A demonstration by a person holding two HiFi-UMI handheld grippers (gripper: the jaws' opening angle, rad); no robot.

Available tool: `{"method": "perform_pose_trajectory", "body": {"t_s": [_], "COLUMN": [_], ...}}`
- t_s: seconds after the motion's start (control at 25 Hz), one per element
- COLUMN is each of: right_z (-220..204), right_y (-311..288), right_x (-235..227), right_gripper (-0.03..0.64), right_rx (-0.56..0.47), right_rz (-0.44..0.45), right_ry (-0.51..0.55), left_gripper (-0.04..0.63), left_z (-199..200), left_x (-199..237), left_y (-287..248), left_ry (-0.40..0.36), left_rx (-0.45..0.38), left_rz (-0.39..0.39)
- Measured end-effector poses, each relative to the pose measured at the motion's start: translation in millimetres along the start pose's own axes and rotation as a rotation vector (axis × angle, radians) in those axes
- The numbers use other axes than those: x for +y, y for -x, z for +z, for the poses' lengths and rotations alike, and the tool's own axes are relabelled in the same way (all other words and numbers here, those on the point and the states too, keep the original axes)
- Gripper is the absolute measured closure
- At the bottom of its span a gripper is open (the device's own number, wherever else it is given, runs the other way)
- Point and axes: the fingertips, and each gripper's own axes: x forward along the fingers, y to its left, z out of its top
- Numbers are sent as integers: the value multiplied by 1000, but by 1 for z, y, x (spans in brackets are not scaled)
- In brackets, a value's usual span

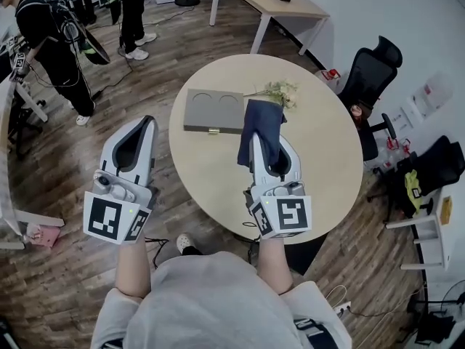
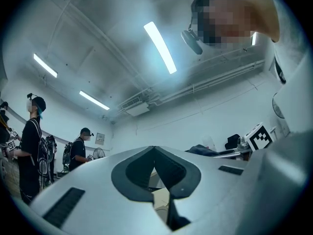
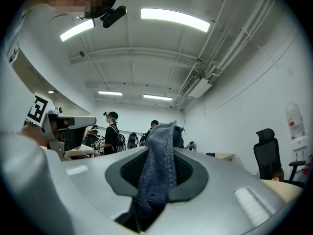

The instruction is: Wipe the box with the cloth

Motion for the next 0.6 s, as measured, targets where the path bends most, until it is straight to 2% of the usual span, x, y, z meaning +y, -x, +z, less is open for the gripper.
{"method": "perform_pose_trajectory", "body": {"t_s": [0.6], "right_z": [-25], "right_y": [-55], "right_x": [22], "right_gripper": [529], "right_rx": [44], "right_rz": [-28], "right_ry": [-5], "left_gripper": [588], "left_z": [-35], "left_x": [62], "left_y": [-11], "left_ry": [46], "left_rx": [34], "left_rz": [-25]}}
